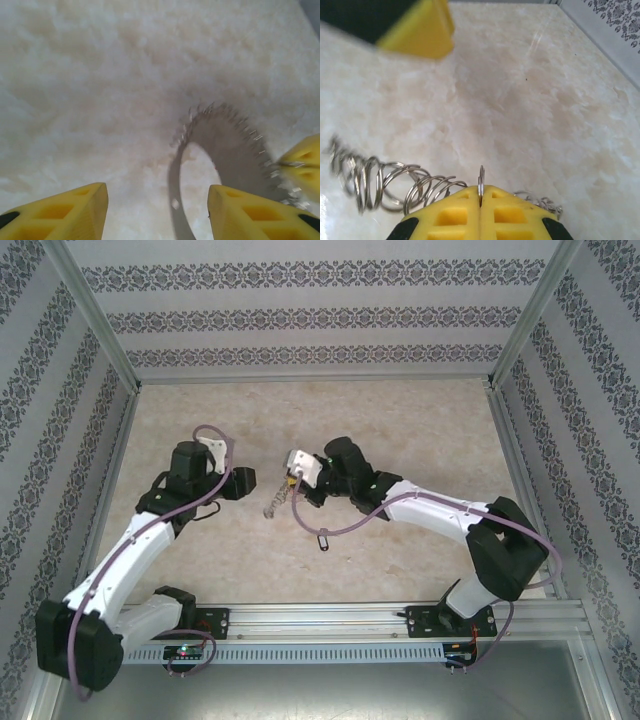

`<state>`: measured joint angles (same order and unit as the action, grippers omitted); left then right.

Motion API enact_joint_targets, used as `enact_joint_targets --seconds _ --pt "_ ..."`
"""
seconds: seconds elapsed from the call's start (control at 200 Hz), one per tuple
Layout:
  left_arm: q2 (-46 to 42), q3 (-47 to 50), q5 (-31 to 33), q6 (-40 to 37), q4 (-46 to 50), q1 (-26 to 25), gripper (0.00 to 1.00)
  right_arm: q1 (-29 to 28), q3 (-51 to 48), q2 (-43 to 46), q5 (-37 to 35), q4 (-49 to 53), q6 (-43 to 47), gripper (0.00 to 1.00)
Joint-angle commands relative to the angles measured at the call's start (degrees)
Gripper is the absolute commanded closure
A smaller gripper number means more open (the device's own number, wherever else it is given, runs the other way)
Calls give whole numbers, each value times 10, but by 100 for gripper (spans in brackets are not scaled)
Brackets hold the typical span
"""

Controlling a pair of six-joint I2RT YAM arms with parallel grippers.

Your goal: Put the keys on the keyring

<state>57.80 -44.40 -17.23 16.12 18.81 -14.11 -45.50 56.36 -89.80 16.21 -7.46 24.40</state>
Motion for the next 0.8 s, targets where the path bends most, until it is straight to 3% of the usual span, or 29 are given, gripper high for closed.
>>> enact_joint_targets --seconds 0.0,0.065,0.13,0.235,0.315,0.41,0.495,0.644,0.794 --pt "-39 25 31 -47 -44 7 46 -40 8 -13 -103 4 125 100" --pt "-58 41 11 -64 -69 7 46 -51 -2 -13 -110 -8 146 100" --pt "-69 58 -39 -97 -100 7 46 -49 -11 -7 -71 -5 148 100" --pt "-75 87 -172 -188 -145 6 48 -19 -22 6 59 2 110 100" --pt "-72 97 -236 -234 -156 6 51 18 -22 6 219 1 69 100" --pt "-58 96 -305 -285 -145 5 56 49 -21 -4 318 -4 28 100" --pt "-33 84 -353 -338 -113 0 59 58 -23 -6 338 -5 28 100" --pt "12 69 -369 -396 -87 -24 65 71 -23 -6 356 3 49 100" --pt "37 90 -350 -401 -153 -41 66 78 -26 -4 365 10 63 100"
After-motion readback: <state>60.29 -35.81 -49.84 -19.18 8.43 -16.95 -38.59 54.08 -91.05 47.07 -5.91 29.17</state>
